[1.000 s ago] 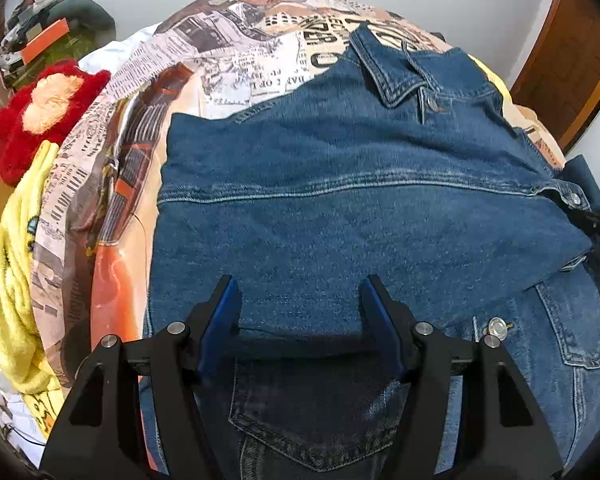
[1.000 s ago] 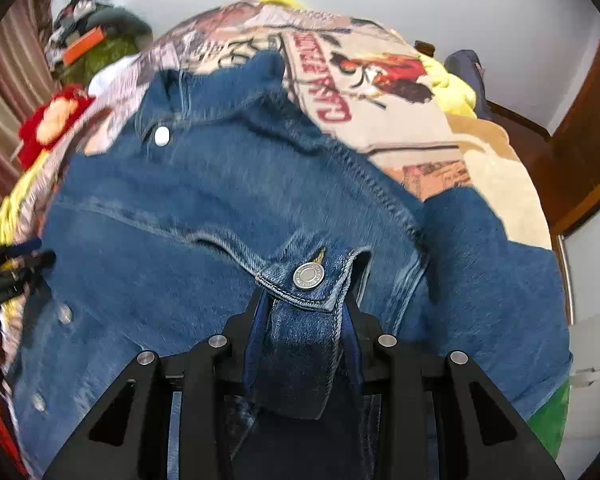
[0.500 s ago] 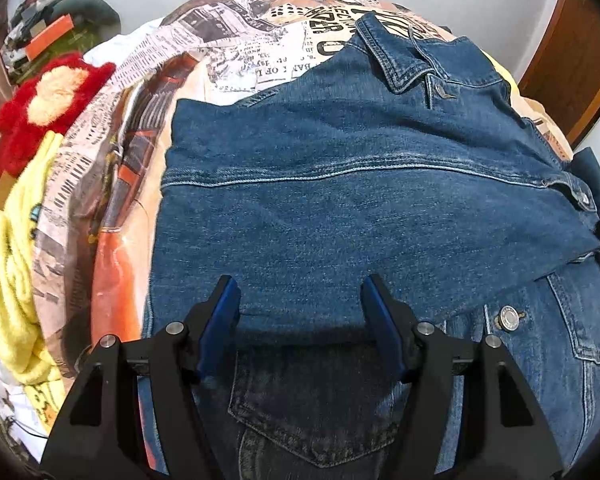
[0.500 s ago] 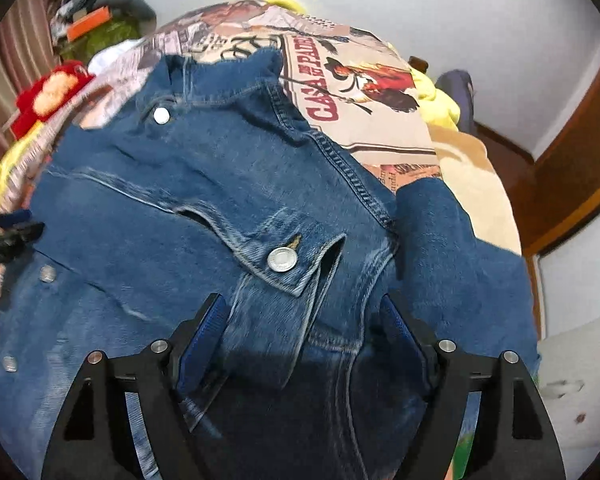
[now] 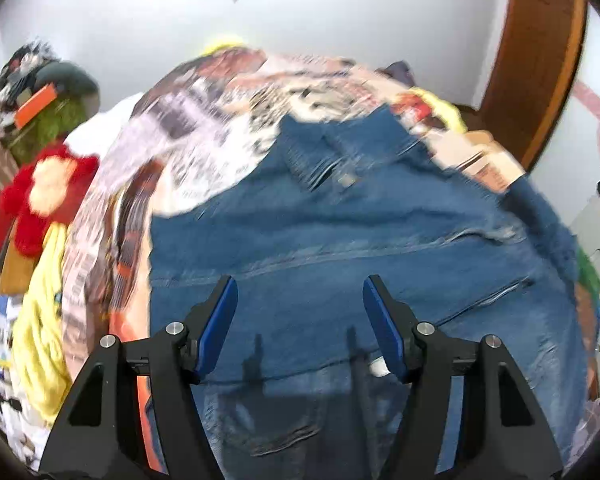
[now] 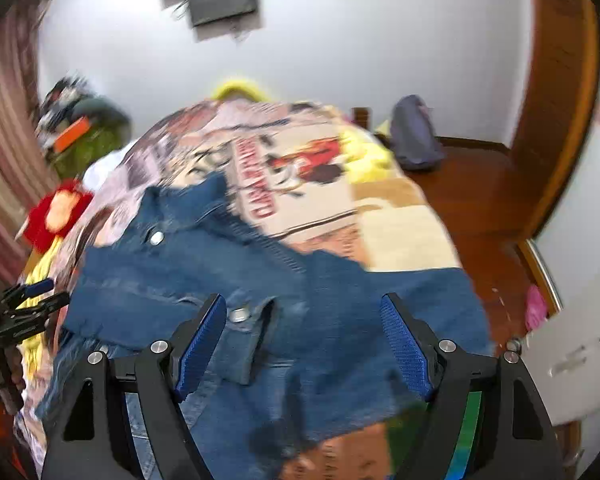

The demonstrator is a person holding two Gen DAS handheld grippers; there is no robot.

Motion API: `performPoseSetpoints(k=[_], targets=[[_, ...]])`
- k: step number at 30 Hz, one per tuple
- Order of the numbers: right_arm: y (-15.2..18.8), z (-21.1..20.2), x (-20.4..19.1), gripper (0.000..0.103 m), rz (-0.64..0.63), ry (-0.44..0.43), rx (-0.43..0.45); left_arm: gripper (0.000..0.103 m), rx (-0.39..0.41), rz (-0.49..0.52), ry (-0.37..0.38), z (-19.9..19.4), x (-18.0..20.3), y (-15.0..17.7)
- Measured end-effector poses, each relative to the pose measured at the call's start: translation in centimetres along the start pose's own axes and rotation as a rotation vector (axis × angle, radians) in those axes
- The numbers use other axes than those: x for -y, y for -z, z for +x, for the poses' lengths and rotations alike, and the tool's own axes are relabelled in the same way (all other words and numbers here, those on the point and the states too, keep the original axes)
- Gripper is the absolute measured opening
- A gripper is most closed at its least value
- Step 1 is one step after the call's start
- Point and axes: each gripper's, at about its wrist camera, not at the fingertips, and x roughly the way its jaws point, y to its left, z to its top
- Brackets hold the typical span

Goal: Fold large clothes

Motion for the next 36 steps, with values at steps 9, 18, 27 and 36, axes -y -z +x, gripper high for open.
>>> performPoseSetpoints(k=[9, 18, 27, 36], targets=[[3.0, -0.7, 10.5, 0.077, 0.226, 0.108, -0.049, 0.067, 0.022, 0.063, 0.086, 1.2, 5.8, -2.8], [7.6, 3.1, 17.9, 0.077, 0.415, 0.117, -0.16, 0.067, -0.066, 0.091, 0.139, 5.6, 10.3, -2.7], [9.2, 8.7, 22.3, 0.072, 0.62, 0.059, -0.231, 0.067, -0.137, 0.102, 0.148, 8.6, 11.6, -1.5], [8.9, 12.3, 24.3, 0.057, 0.729, 0.045, -0.246, 0.067, -0.161, 0.103, 0.146, 9.2, 11.2, -1.2]])
